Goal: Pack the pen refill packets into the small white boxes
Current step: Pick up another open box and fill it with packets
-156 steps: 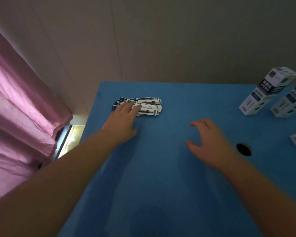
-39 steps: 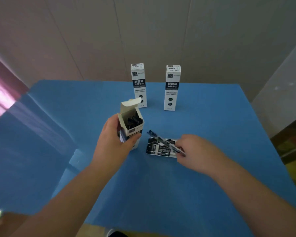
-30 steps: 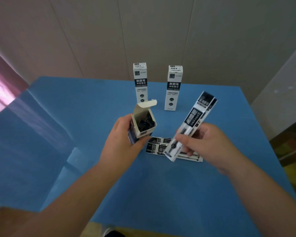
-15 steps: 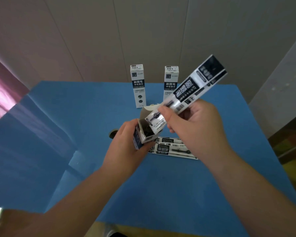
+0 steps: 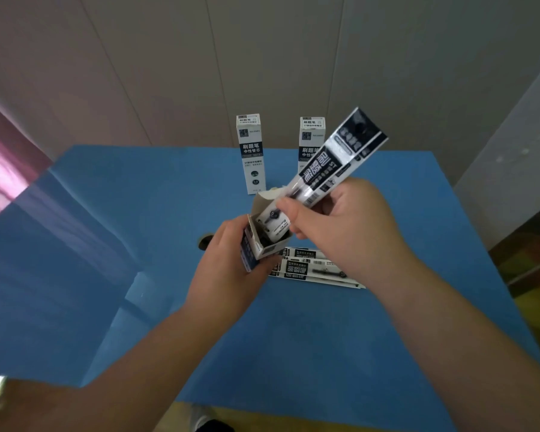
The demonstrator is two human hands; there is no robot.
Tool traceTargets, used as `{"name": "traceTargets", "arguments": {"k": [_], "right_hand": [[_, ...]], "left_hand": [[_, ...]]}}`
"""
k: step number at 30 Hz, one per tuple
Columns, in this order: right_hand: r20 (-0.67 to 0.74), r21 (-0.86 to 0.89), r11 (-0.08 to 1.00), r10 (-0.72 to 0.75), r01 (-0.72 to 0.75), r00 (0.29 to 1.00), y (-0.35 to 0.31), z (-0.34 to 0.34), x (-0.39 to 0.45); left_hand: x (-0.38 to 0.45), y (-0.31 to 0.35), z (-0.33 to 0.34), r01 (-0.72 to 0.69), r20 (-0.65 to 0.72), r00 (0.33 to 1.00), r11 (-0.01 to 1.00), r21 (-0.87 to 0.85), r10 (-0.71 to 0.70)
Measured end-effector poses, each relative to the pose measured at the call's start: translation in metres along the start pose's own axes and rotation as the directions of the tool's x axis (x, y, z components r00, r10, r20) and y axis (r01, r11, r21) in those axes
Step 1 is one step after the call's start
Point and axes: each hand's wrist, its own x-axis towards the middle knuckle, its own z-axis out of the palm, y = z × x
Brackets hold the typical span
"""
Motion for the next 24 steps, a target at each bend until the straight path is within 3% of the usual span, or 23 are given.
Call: {"name": "traceTargets", "arguments": {"k": [6, 12, 17, 20, 24], "right_hand": [[0.085, -0.14, 0.99, -0.02, 0.032, 0.996, 0.002, 0.015, 0.002], [0.059, 0.0, 0.999, -0.054, 0.054, 0.997, 0.006, 0.008, 0.002], [0.125, -0.126, 0.991, -0.036, 0.051, 0.992, 0.002, 0.018, 0.0], [0.071, -0.036, 0.999, 0.024, -0.021, 0.997, 0.0, 0.012, 0.0], [-0.01, -0.031, 0.999, 0.006, -0.007, 1.0, -0.007, -0.001, -0.001]], "left_hand": [[-0.001, 0.0, 0.002, 0.009, -0.01, 1.0, 1.0, -0.008, -0.01], [0.001, -0.002, 0.002, 0.024, -0.022, 0.999, 1.0, -0.02, -0.024], [-0.001, -0.005, 0.004, 0.033, -0.033, 0.999, 0.999, -0.023, -0.034], [0.0, -0.003, 0.003, 0.03, -0.038, 0.999, 0.999, -0.019, -0.031], [-0.002, -0.002, 0.003, 0.023, -0.038, 0.999, 0.999, -0.022, -0.024]]}}
